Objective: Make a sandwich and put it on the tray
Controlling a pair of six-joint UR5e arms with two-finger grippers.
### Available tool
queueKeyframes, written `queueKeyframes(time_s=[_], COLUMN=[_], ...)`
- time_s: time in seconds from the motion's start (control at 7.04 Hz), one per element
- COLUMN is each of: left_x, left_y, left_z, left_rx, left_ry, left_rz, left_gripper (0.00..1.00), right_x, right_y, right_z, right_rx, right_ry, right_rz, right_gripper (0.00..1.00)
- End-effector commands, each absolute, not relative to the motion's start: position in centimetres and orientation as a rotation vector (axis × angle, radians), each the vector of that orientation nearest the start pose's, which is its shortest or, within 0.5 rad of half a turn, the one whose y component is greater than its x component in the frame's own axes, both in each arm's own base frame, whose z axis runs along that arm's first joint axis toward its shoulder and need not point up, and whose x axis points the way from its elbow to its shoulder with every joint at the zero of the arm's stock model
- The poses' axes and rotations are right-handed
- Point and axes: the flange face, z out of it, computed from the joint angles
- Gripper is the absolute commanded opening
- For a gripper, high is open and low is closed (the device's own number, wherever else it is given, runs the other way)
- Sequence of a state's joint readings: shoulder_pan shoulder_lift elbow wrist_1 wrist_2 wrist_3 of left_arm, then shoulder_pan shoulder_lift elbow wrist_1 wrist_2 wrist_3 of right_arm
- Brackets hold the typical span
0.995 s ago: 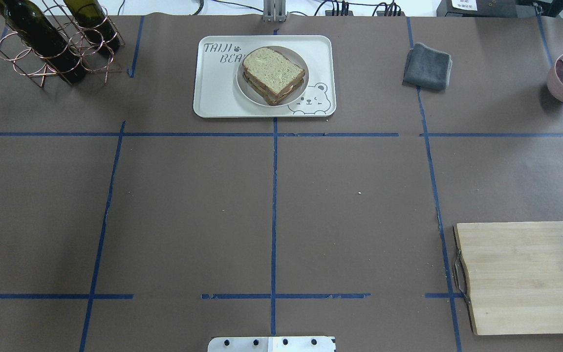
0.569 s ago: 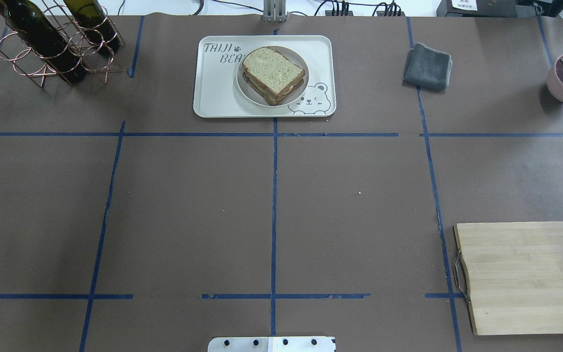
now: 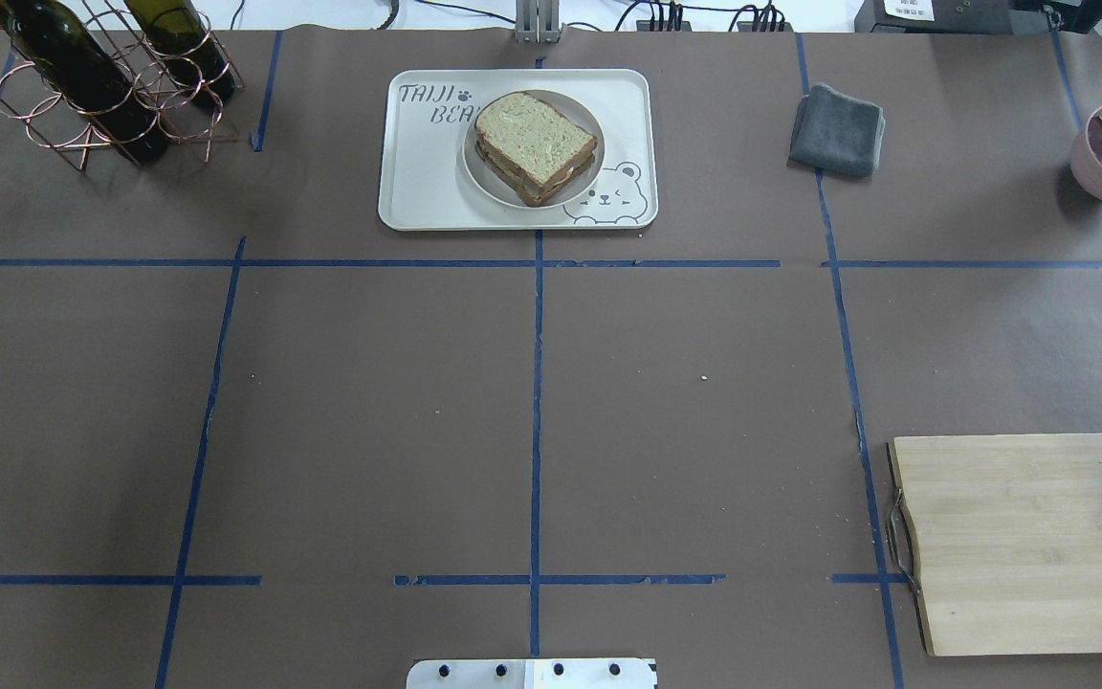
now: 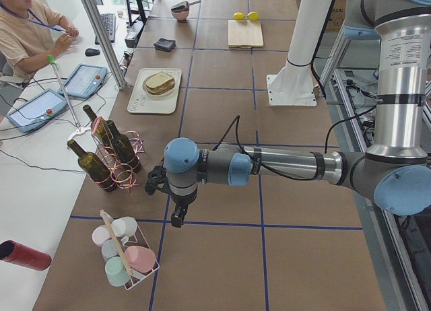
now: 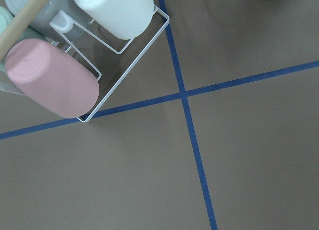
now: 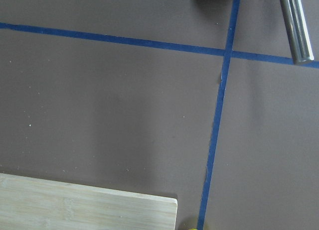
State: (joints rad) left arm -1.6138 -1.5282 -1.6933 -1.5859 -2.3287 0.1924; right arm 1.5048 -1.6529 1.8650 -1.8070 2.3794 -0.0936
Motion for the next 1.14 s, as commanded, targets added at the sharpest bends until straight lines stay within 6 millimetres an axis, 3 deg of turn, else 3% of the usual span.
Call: queueKeyframes(time_s=[0.0, 0.85, 0.99], left_x=[-8.48, -8.13, -7.73], left_y=[-46.75, -46.89, -47.53], left_z=[61.17, 61.18, 60.67], left_rx=[0.189, 0.167, 0.065], left_ry=[0.744, 0.746, 0.756], left_rz=[0.178, 0.17, 0.143], left_gripper=[1.0, 1.0, 1.0], right_x=[3.18, 3.13, 3.13], right_y=[-44.68, -44.84, -44.84], right_z=[57.6, 57.65, 57.72], right_rx=[-0.015, -0.007, -0.008], right_ry=[-0.811, -0.817, -0.817], right_rz=[-0.138, -0.142, -0.141], right_gripper=[1.0, 1.0, 1.0])
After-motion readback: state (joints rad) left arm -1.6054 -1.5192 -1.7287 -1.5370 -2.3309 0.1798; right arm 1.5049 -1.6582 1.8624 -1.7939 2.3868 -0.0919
